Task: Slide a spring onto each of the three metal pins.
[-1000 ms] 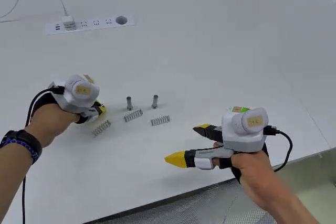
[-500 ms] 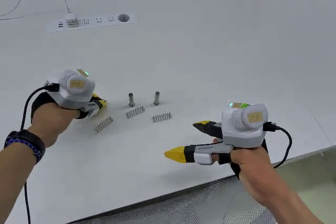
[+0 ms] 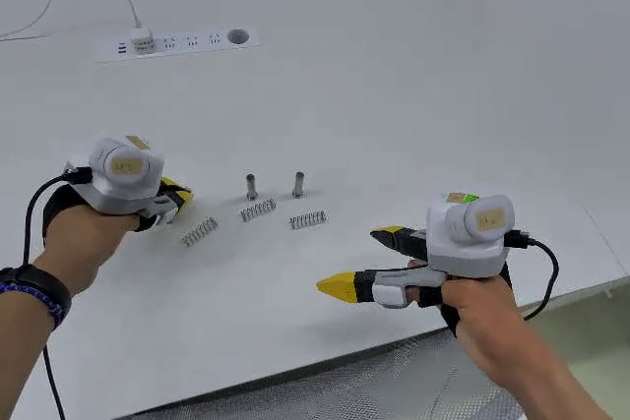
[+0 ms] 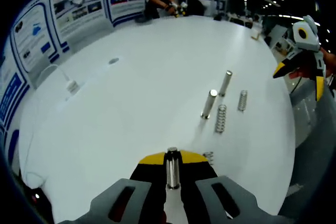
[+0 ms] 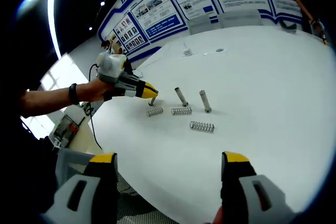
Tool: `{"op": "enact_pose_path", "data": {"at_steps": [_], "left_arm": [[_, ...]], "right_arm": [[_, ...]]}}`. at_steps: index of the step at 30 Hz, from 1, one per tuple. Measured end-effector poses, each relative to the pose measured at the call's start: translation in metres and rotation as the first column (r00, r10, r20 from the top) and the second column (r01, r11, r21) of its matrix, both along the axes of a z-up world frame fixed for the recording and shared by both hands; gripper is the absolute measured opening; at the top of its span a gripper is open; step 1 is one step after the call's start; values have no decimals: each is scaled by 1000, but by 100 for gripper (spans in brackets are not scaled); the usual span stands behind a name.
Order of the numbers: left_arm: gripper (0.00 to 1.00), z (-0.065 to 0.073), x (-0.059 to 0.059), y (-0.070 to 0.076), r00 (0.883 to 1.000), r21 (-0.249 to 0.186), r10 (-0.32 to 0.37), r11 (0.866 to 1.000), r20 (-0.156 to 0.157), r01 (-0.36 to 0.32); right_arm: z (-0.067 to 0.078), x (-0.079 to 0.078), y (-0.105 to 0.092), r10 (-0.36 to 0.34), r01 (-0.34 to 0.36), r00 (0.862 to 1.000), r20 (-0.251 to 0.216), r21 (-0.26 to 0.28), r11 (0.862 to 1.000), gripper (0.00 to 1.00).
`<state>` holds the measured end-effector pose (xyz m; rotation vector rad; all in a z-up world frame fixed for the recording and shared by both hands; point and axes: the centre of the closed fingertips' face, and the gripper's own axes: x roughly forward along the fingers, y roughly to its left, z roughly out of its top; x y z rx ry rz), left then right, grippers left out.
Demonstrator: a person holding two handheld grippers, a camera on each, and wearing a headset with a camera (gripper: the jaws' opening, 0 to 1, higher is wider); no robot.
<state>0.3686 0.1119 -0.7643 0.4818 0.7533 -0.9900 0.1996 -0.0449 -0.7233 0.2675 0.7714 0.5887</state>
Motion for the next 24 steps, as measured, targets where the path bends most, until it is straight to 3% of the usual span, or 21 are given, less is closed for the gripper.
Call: {"op": "enact_pose_path", "data": {"at_steps": [17, 24], "left_arm": [[8, 10, -9, 18, 999, -19, 44, 999, 10, -44], [8, 11, -10, 27, 996, -51, 88, 995, -8, -89]], "right_arm": [[2, -3, 3, 13, -13, 1000, 6, -5, 1000, 83], [3, -4, 6, 21, -21, 1000, 6, -1, 1000, 83]]}}
